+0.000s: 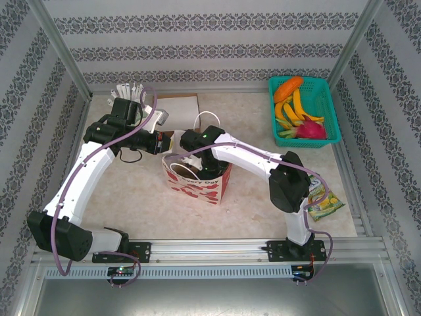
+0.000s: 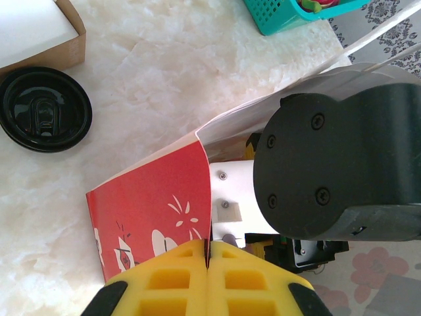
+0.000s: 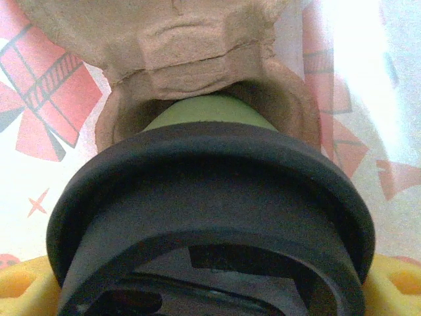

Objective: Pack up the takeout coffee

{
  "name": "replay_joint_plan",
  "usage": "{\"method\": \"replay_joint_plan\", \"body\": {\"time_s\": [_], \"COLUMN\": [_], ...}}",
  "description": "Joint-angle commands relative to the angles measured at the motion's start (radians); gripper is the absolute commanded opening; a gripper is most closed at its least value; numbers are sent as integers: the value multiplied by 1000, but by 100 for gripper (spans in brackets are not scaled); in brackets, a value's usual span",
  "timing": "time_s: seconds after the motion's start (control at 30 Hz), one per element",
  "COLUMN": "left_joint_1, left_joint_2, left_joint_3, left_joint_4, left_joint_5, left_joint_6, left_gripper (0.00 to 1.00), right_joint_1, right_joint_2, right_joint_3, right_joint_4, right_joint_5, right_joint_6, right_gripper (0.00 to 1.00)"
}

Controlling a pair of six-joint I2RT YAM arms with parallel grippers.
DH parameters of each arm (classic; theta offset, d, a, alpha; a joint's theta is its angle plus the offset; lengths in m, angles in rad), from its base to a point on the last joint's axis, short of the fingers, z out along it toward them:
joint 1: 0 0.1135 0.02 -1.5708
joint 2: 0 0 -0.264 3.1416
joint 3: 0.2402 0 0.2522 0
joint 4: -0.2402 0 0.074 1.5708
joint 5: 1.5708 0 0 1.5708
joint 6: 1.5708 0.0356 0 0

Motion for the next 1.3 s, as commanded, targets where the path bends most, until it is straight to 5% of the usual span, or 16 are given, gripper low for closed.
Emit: {"method": "replay_joint_plan", "body": {"time_s": [0.0,0.37,1.27], "left_joint_1": [7,8,9], "left_joint_2": [-10,-12,0], "left_joint_3": [9,8,76], "left_joint_4": [12,-1,-53], "left_joint_5": [29,0,-31], "left_joint_6": [-17,-45,-106], "left_gripper": [0,0,0], "right_joint_1": [-23,-28,-25], "right_joint_2": [53,51,-2], "right_joint_3": [-41,-42,32], "right_joint_4": [48,63,22], "right_joint_5": [36,121,-90], "right_joint_6": [11,44,-38], "right_gripper": [62,64,78]}}
